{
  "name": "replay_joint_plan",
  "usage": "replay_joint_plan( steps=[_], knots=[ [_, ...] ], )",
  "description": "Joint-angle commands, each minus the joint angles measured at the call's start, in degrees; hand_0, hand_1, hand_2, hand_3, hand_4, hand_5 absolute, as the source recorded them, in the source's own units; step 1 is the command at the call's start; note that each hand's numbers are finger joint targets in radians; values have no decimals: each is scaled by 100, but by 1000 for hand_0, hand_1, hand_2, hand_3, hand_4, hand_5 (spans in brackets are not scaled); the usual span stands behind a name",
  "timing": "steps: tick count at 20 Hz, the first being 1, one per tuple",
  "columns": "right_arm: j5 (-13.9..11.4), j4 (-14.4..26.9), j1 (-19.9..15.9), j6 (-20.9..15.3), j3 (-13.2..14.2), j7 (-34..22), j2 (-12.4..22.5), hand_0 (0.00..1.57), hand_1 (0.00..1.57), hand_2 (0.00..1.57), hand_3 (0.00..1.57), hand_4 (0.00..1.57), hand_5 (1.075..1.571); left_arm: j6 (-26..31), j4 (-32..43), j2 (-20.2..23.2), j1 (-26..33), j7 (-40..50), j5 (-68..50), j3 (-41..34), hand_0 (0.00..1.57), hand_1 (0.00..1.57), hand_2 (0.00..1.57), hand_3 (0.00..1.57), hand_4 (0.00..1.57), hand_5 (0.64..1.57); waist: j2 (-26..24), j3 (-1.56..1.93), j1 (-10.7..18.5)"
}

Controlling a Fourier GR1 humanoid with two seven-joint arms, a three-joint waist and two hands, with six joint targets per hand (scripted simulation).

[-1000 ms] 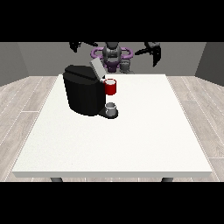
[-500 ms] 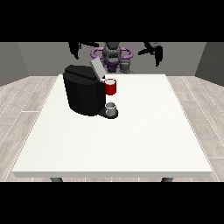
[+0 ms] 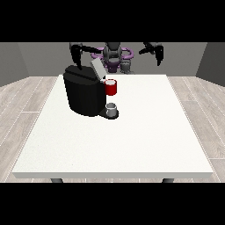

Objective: Insert the coffee pod into the coffee machine and close the lid

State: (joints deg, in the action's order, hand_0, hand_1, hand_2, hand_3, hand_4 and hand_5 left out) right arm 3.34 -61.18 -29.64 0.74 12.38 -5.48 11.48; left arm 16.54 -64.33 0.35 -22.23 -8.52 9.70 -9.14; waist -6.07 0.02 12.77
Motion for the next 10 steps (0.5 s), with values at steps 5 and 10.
replay_joint_plan(
  steps=[5,10],
  knots=[
    [-108,197,-475,43,-358,46,-212,0,0,0,0,0,1571,-31,-912,355,242,353,-357,-88,0,0,0,0,374,1571,414,-2,-292],
    [-147,358,-672,169,-408,277,-148,0,0,0,0,0,1571,-190,-1387,310,701,243,-308,101,0,0,0,0,374,1571,619,-1,-342]
  ],
)
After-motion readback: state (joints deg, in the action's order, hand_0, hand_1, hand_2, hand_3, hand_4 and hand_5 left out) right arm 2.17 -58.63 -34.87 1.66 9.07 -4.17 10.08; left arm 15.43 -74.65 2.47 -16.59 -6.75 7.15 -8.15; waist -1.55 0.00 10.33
